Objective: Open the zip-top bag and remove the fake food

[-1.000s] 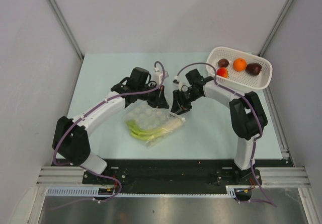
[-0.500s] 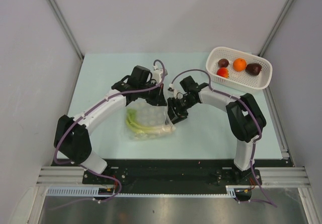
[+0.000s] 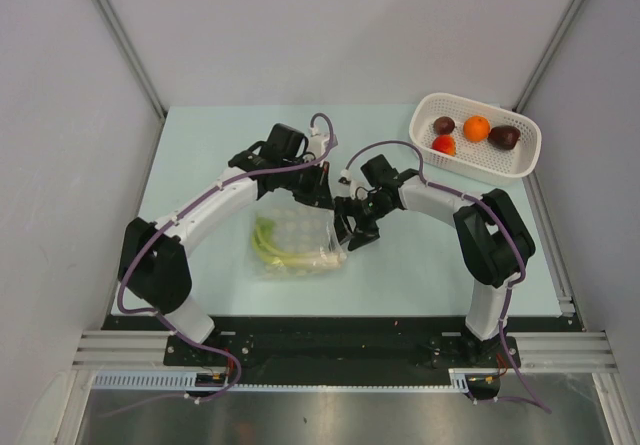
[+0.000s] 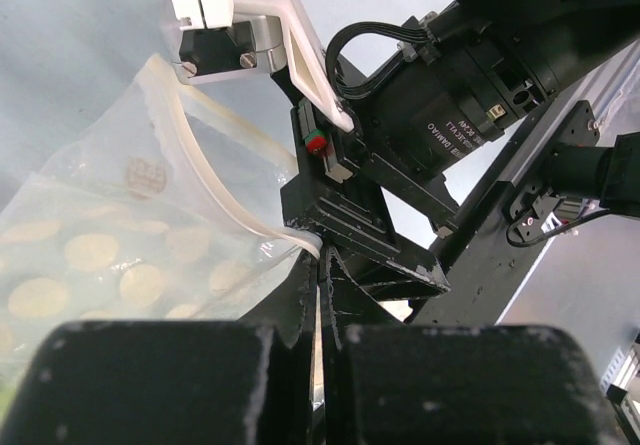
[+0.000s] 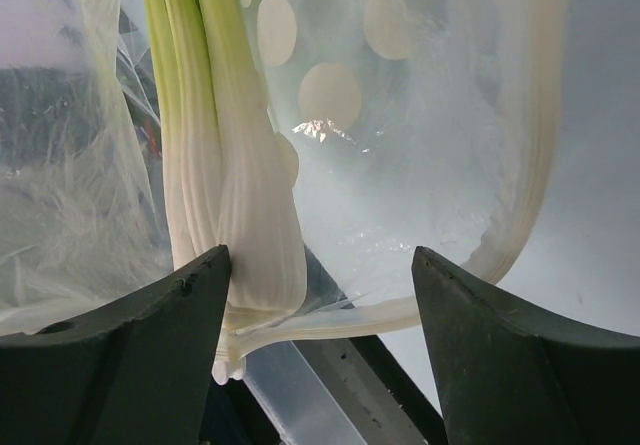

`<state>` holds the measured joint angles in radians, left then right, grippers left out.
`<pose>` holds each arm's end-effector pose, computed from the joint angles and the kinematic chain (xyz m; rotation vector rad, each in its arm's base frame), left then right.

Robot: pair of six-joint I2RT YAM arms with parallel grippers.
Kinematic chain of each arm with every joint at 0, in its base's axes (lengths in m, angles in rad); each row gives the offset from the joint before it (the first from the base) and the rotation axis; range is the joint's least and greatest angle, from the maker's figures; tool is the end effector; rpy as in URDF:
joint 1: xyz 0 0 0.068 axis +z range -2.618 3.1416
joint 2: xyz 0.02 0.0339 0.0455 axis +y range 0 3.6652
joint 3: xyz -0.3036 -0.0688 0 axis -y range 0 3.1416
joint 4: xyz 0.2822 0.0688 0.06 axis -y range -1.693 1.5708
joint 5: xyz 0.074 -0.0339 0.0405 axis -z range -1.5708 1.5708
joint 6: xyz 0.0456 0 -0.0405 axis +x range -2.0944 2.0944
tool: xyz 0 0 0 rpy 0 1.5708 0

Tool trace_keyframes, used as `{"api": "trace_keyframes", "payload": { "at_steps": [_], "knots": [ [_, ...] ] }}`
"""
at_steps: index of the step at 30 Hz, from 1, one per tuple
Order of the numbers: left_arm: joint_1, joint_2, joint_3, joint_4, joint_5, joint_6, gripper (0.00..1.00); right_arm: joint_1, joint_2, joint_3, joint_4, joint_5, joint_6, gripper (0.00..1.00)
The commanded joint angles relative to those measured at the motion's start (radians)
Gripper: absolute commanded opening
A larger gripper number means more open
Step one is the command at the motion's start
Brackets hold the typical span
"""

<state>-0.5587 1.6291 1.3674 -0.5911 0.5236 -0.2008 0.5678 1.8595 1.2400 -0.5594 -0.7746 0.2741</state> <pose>0.3275 -0.2316 0.3161 0.6907 2.4096 -0.9676 0.3300 0.2483 0.1910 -0.6407 2.7656 1.2829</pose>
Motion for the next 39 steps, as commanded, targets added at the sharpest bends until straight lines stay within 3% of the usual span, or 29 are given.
{"api": "trace_keyframes", "payload": {
  "at_steps": [1,5,10,13,20,23,32,35,39],
  "knots": [
    [-0.029,-0.014,0.035,0.169,-0.008,-0.018,0.0,0.046,-0.039,0.006,0.007,-0.116,-0.058,0.8],
    [-0.029,-0.02,0.025,0.185,-0.037,-0.026,0.0,0.046,-0.042,0.006,0.053,-0.169,0.003,0.79],
    [-0.029,-0.029,0.024,0.201,-0.043,0.004,0.0,0.021,-0.074,0.006,0.24,-0.293,0.198,0.69],
    [-0.032,-0.054,-0.007,0.246,-0.019,0.041,0.0,0.024,-0.086,0.006,0.32,-0.339,0.283,0.69],
    [-0.03,-0.13,-0.134,0.398,-0.043,0.136,0.0,0.066,-0.051,0.006,0.265,-0.374,0.241,0.77],
    [-0.032,-0.147,-0.165,0.451,-0.068,0.14,0.0,0.07,-0.036,0.006,0.32,-0.388,0.295,0.8],
    [-0.119,-0.192,-0.254,0.543,-0.305,0.198,0.0,0.079,-0.002,0.006,0.533,-0.396,0.612,0.84],
    [-0.167,-0.213,-0.286,0.553,-0.421,0.238,0.0,0.07,0.001,0.006,0.552,-0.374,0.706,0.81],
    [-0.178,-0.233,-0.326,0.556,-0.416,0.221,0.0,0.041,0.0,0.006,0.489,-0.31,0.726,0.76]
  ]
}}
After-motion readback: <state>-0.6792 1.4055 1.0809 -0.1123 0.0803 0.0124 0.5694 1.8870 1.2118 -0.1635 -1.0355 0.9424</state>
